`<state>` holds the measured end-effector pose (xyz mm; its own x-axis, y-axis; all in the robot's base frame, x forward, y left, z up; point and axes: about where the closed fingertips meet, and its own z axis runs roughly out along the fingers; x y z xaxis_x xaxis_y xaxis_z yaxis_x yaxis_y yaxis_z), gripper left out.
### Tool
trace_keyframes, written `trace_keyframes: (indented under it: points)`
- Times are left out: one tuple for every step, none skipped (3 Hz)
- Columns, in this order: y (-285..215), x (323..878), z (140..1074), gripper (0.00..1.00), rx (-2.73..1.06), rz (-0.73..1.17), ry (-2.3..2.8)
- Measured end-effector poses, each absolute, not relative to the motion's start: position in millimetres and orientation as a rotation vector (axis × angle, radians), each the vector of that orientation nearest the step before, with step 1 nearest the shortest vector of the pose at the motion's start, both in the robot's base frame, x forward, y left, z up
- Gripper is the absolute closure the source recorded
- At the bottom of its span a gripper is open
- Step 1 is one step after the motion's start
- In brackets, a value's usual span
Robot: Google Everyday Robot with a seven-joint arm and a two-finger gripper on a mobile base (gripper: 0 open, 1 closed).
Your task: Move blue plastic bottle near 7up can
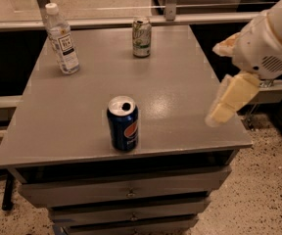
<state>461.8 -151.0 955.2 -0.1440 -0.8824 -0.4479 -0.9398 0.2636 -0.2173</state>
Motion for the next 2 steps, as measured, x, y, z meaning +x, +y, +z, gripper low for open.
trace_keyframes:
  points:
    - [-91,480,940,0.0,-1.592,0.329,1.918]
    - [-28,501,932,0.0,-1.552,0.448,1.79]
